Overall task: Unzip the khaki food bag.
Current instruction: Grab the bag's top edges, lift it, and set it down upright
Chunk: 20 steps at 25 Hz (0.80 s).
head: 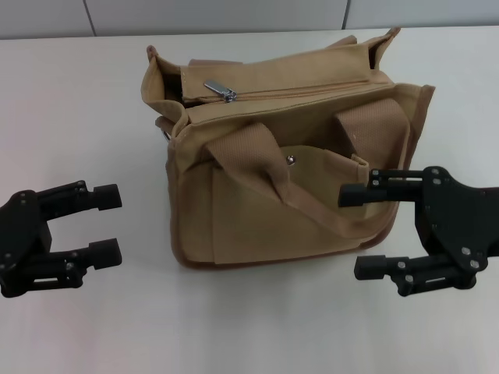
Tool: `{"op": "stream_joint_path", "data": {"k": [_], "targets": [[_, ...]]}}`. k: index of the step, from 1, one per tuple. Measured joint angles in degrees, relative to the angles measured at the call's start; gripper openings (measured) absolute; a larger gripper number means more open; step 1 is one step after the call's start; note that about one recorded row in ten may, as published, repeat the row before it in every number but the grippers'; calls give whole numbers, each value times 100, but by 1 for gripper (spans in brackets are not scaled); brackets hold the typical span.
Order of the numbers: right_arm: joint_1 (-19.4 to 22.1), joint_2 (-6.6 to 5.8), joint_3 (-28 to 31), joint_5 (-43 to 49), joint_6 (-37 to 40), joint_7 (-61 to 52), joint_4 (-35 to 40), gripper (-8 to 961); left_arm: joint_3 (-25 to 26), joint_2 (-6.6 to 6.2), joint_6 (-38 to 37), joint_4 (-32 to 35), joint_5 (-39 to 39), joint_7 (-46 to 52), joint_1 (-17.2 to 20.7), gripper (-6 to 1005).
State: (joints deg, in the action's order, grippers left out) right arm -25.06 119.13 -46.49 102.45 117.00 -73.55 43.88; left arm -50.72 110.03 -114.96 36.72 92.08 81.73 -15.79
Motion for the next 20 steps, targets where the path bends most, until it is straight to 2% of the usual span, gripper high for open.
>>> {"op": "stream_joint_path", "data": {"k": [5,13,20], "targets": [[6,0,11,3,-12,-93,165,773,-94,17,-16,50,3,-155,7,840],[29,-4,22,3,-116,-105,164,773,-386,128,-17,268,12,-639,49,841],[26,-4,-1,3,-180,-115,153,773,-428,108,12,272,12,-662,29,841]]}}
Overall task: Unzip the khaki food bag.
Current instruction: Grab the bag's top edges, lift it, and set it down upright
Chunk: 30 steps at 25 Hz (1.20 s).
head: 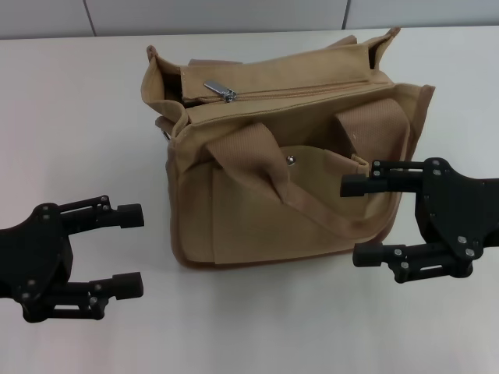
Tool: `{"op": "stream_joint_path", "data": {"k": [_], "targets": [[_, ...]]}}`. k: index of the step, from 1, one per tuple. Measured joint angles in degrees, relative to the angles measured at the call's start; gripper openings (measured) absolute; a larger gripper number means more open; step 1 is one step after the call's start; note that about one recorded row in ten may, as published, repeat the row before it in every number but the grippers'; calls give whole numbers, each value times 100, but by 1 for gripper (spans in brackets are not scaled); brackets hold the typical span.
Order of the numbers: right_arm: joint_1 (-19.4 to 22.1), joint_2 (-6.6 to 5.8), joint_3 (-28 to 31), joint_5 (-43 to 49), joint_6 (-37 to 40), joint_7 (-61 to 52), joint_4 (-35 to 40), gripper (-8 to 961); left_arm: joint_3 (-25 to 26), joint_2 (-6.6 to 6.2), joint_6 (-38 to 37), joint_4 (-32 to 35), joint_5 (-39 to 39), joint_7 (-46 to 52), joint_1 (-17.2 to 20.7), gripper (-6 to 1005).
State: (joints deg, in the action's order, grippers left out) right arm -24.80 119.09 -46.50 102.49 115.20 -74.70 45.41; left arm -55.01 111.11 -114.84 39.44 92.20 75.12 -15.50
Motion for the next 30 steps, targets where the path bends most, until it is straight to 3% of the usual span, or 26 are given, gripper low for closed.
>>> {"op": "stream_joint_path", "data": {"k": [30], "targets": [[-3,9,-8,-1,-85,-1,-15,772,54,35,67,-33,223,31,-48,841]]}}
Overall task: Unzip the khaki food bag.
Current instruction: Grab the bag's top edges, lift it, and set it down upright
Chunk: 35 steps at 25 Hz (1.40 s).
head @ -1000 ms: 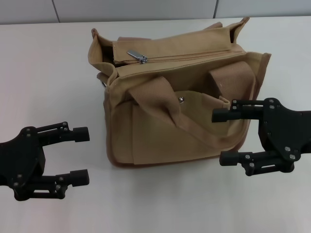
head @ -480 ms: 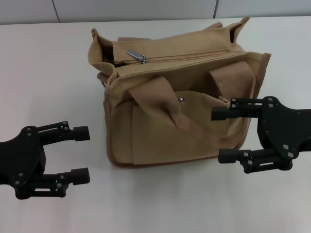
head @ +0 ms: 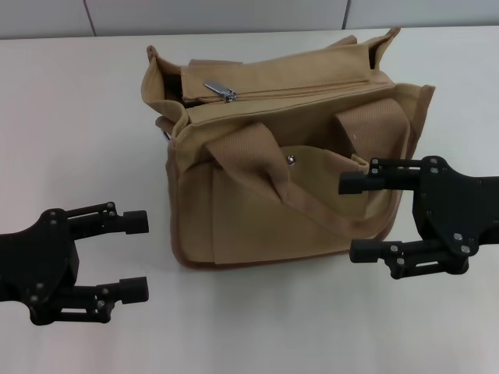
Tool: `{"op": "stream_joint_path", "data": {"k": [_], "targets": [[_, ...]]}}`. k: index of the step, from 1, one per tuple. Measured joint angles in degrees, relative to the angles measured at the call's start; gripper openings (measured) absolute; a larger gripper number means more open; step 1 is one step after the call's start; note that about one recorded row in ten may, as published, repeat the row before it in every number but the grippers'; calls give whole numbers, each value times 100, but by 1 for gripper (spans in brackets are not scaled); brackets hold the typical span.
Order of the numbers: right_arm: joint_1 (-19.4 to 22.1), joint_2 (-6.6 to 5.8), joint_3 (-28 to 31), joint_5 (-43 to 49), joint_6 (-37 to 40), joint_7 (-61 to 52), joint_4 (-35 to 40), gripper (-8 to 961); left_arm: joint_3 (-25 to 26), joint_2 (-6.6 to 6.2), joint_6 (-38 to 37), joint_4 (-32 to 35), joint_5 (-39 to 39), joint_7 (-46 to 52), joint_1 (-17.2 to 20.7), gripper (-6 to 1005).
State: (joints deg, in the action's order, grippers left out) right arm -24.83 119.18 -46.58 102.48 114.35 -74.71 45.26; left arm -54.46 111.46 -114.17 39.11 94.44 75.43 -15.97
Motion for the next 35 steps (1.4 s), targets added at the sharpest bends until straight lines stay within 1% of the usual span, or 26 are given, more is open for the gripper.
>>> {"op": "stream_joint_path", "data": {"k": [6,8,11,12,13,14,17,18,19,23,25,28,35], "targets": [[45,0,32,0,-53,0,-13,772,186,-30,50,21,4,198,-21,840],[67,0,66,0,-54,1,-67,772,345,-47,283,36,5,541,-74,840],[102,0,90,-4,-57,1,-93,772,392,-35,506,107,15,753,-110,840],[118,0,93,-9,-68,4,-95,772,392,13,616,187,33,826,-125,840],[148,-1,95,-22,-110,5,-96,772,389,104,709,302,69,867,-130,840],[148,-1,95,-22,-110,5,-96,772,389,104,709,302,69,867,-130,840],[188,-3,97,-31,-166,5,-97,772,428,305,882,552,150,857,-88,840],[207,0,97,-31,-176,5,-100,772,472,444,1048,743,217,846,-38,840],[207,0,97,-31,-176,5,-100,772,472,444,1048,743,217,846,-38,841],[221,-1,97,-39,-188,3,-173,772,491,634,1339,895,399,766,-10,840],[224,-2,97,-40,-192,3,-186,772,485,685,1508,885,429,642,-29,837],[226,3,97,-40,-203,3,-215,772,440,724,1822,673,410,438,-110,832],[225,3,97,-40,-203,1,-277,772,430,747,2081,443,389,387,-201,822]]}}
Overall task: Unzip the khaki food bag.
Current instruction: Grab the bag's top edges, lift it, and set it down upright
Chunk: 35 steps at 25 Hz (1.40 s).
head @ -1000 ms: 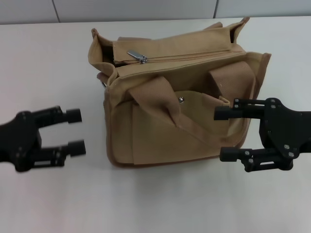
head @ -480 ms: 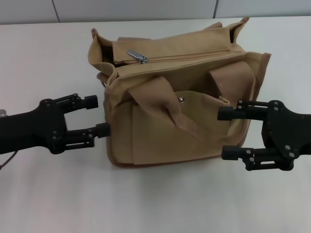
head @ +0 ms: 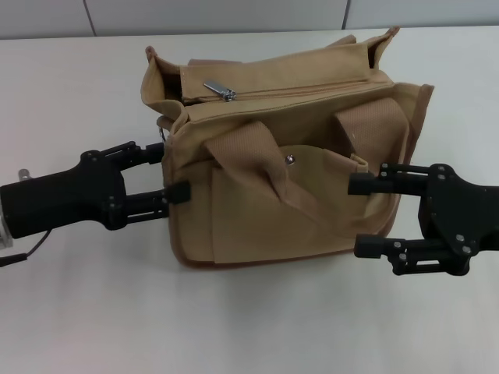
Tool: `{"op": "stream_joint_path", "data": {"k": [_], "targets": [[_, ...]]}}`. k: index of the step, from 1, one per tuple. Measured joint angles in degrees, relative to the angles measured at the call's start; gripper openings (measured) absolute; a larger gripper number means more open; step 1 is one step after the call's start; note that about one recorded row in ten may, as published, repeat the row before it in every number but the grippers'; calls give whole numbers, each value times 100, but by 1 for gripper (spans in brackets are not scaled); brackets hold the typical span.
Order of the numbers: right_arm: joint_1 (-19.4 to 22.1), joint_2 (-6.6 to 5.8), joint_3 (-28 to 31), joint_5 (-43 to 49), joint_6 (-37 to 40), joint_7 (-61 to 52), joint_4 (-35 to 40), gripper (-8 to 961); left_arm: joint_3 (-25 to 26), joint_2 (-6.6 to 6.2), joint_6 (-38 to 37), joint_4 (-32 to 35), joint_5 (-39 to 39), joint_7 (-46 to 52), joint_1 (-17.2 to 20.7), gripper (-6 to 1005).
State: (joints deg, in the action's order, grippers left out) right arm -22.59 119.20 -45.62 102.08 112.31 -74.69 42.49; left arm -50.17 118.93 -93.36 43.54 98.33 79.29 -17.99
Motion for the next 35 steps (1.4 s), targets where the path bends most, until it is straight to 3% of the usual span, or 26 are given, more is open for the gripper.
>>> {"op": "stream_joint_path", "data": {"k": [5,17,25,35], "targets": [[0,-2,0,0,0,-1,-26,771,21,-15,-39,-240,-210,-341,-10,814],[0,-3,0,-3,1,-1,-24,771,41,-38,-164,-265,-520,-571,76,369],[19,-3,218,-4,-8,-1,-22,771,51,-30,-213,-276,-562,-1019,41,145],[49,-29,833,-359,96,-148,-224,771,78,-66,-504,-198,-843,-1292,-135,87]]}}
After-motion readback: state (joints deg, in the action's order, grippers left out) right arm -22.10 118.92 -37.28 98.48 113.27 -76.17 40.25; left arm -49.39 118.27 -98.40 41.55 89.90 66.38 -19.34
